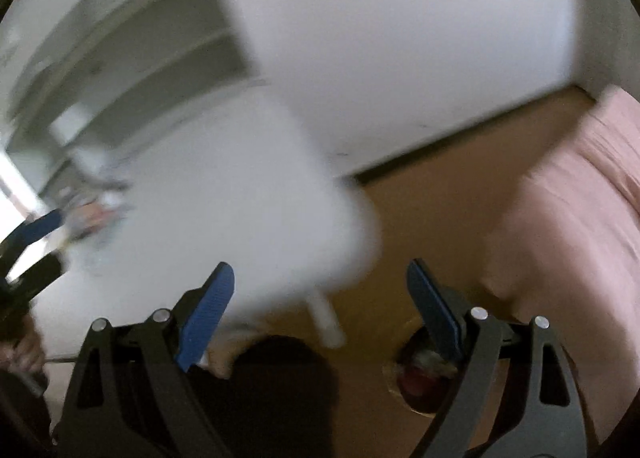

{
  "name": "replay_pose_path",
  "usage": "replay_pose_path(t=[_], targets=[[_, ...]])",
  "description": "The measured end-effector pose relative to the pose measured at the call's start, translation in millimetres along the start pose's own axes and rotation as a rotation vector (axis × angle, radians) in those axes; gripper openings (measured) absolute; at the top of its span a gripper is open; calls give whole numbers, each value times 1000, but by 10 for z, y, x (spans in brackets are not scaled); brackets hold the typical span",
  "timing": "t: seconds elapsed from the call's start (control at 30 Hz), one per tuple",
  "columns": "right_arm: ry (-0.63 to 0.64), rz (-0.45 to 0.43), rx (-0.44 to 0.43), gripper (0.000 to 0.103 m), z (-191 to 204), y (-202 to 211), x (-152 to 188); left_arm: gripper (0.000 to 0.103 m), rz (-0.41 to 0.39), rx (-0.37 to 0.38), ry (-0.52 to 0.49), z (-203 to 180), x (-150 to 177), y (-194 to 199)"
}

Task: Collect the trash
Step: 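Carry the lid and ring to the black bin and release both, then grasp the pink box with the right tool while the left tool grasps the yellow stick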

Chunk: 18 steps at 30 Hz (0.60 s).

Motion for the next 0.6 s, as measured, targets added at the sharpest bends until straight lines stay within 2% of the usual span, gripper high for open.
replay_pose_path(t=[0.17,0.27,0.37,0.57,0.6], targets=[[166,43,-156,85,1149,-360,-345,92,46,-245,128,1415,296,265],[269,81,-224,85,1853,-565,-437,92,73,-314,165,2012,466,372],[355,108,-258,85,2411,-726,-482,92,134,-342,201,2503,617,346],[396,179,-262,85,2848,-958,-455,91,224,-301,148,2729,747,100],[404,193,-258,85,2909,-1000,-467,88,235,-290,132,2725,753,41]])
Point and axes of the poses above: each gripper's, at about its wrist camera, not at the fingertips, and y roughly against the way its jaws point, z to its left, x to its underside, the point moved 3 cm from there along -y, roughly the way its jaws point, and after that the axes turned 5 degrees about y, right-handed, at the moved point
